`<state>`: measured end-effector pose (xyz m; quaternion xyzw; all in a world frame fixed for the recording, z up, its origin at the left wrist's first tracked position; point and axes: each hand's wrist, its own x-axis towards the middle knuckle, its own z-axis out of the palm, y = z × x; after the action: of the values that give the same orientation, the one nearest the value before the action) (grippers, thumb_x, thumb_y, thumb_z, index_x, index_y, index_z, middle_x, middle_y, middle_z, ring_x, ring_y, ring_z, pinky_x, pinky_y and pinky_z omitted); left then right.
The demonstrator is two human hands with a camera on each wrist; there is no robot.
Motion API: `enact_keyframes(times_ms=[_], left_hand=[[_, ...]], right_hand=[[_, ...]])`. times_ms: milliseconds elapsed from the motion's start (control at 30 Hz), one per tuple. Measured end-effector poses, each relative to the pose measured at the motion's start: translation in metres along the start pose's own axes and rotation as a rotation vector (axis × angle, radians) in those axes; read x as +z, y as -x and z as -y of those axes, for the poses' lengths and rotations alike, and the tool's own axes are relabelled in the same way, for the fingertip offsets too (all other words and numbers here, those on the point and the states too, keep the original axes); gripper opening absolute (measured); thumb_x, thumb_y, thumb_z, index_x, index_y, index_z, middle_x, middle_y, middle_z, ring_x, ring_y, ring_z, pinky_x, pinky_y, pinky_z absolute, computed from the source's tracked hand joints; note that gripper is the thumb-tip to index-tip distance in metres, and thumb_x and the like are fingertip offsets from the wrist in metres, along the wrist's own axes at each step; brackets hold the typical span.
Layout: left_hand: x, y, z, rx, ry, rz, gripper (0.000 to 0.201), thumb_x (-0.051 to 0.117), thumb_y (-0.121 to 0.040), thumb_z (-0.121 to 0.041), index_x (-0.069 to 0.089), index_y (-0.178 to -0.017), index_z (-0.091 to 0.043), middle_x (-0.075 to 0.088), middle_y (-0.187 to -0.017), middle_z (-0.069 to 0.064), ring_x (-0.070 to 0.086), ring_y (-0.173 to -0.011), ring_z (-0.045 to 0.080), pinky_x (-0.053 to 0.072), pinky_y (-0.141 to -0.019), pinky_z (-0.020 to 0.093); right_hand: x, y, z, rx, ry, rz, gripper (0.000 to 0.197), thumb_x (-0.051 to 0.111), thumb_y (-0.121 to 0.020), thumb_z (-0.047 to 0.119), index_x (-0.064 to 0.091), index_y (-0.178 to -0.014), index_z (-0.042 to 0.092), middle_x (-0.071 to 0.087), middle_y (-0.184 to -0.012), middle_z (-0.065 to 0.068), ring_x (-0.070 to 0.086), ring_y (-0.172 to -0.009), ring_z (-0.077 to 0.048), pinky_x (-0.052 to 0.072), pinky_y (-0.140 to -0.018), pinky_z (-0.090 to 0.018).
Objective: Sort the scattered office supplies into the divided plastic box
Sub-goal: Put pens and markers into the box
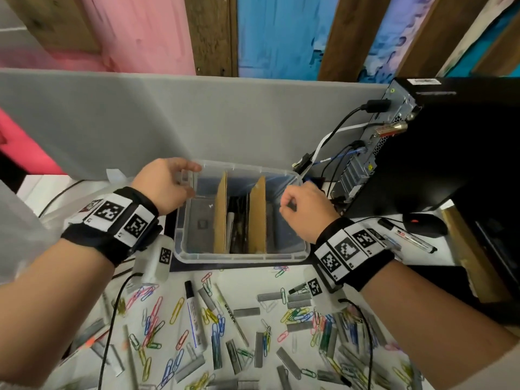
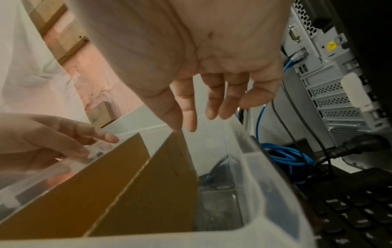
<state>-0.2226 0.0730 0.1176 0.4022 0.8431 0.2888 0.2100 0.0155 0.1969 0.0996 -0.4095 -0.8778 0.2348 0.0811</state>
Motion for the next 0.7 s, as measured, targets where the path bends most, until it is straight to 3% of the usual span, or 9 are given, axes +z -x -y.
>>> enact_keyframes(times_ms=[67,133,233,300,400,500,633,700], left_hand=[[-0.004,-0.001,0.003,0.011,-0.015,-0.022,0.038,0.067,-0.081,-0.005,0.065,-0.106,-0.033,0.062,-0.086,0.001,0.062,-0.069,0.025,0.055,-0.082,0.039],[-0.006,-0.003,0.008,-0.004,-0.010,-0.025,0.039,0.065,-0.081,-0.004,0.065,-0.105,-0.035,0.065,-0.089,0.002,0.063,-0.069,0.026,0.057,-0.079,0.040],[-0.004,-0.004,0.014,-0.063,0.014,-0.014,0.038,0.062,-0.083,0.000,0.065,-0.102,-0.033,0.067,-0.091,0.004,0.065,-0.068,0.025,0.057,-0.067,0.033],[-0.003,-0.005,0.018,-0.085,-0.009,-0.005,0.038,0.061,-0.083,0.000,0.064,-0.102,-0.033,0.068,-0.091,0.003,0.068,-0.070,0.027,0.059,-0.068,0.037],[-0.007,-0.006,0.022,-0.092,-0.035,-0.014,0.040,0.060,-0.082,0.001,0.065,-0.104,-0.032,0.068,-0.095,0.009,0.068,-0.074,0.034,0.059,-0.070,0.048],[-0.011,-0.007,0.026,-0.108,-0.073,-0.019,0.037,0.060,-0.084,-0.002,0.064,-0.111,-0.027,0.064,-0.101,0.008,0.067,-0.072,0.032,0.059,-0.071,0.045],[-0.014,-0.003,0.029,-0.122,-0.122,-0.002,0.036,0.062,-0.084,-0.007,0.063,-0.109,-0.032,0.062,-0.105,0.004,0.068,-0.076,0.034,0.059,-0.071,0.045],[-0.013,-0.001,0.032,-0.125,-0.088,0.013,0.035,0.061,-0.085,-0.008,0.062,-0.110,-0.032,0.062,-0.100,0.002,0.067,-0.075,0.027,0.057,-0.073,0.039]], right_hand=[[0.003,-0.001,-0.003,0.100,0.070,-0.014,0.008,0.058,-0.087,0.021,0.060,-0.094,0.023,0.044,-0.114,-0.005,0.045,-0.105,-0.027,0.044,-0.091,-0.042],[0.003,0.000,-0.006,0.157,0.072,-0.023,0.013,0.057,-0.088,0.020,0.059,-0.100,0.024,0.040,-0.119,-0.005,0.043,-0.107,-0.027,0.044,-0.093,-0.042],[0.001,0.001,-0.007,0.113,-0.039,0.073,0.028,0.057,-0.089,0.012,0.055,-0.115,0.021,0.044,-0.124,-0.007,0.050,-0.097,-0.021,0.039,-0.085,-0.026],[0.000,0.001,-0.005,0.099,-0.084,0.143,0.039,0.058,-0.088,0.007,0.052,-0.125,0.019,0.051,-0.126,-0.006,0.053,-0.103,-0.020,0.038,-0.083,-0.022],[0.002,-0.001,-0.002,0.098,-0.155,0.142,0.046,0.060,-0.086,0.003,0.052,-0.128,0.020,0.055,-0.123,-0.006,0.061,-0.095,-0.020,0.051,-0.085,-0.029],[0.005,-0.004,0.001,0.082,-0.209,0.119,0.048,0.064,-0.083,0.004,0.053,-0.127,0.021,0.057,-0.119,-0.007,0.063,-0.095,-0.022,0.055,-0.083,-0.039],[0.011,-0.006,0.002,0.103,-0.339,0.119,0.053,0.065,-0.082,0.001,0.050,-0.128,0.022,0.054,-0.128,-0.006,0.062,-0.106,-0.021,0.057,-0.081,-0.037],[0.015,-0.006,-0.002,0.119,-0.360,0.116,0.052,0.064,-0.082,0.000,0.050,-0.127,0.022,0.053,-0.130,-0.007,0.060,-0.108,-0.021,0.057,-0.082,-0.038]])
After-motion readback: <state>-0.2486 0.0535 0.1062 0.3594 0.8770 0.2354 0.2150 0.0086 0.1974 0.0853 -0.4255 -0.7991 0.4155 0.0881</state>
